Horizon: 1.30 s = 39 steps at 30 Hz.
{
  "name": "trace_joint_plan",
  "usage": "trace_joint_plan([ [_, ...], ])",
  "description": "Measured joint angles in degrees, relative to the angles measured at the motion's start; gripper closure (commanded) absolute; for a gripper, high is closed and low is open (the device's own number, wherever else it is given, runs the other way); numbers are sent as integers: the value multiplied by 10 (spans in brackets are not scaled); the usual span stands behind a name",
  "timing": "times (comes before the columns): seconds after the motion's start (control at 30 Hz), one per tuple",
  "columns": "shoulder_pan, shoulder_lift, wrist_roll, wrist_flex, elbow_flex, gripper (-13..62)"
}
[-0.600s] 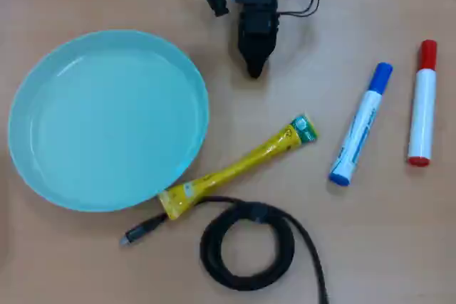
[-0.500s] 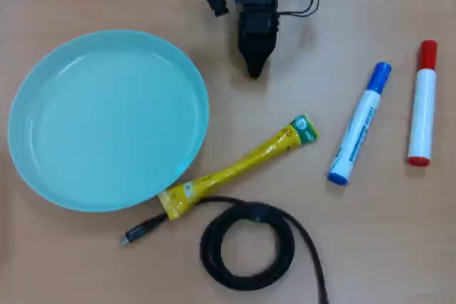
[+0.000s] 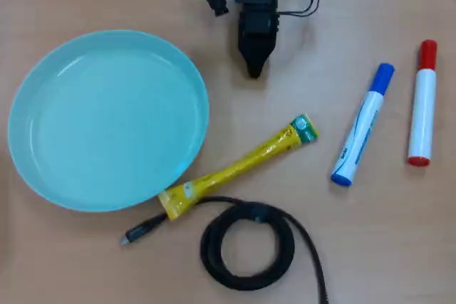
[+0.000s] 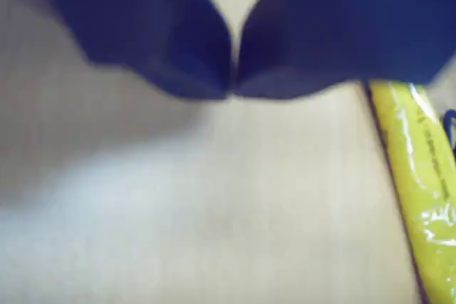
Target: Pick up the blue pen, then put it in the green bowl
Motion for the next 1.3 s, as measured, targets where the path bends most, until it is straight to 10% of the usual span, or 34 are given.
trace_joint_plan([
  [0.93, -135, -11, -93, 467, -330, 556],
  [1.3, -213, -336, -142, 762, -744, 553],
])
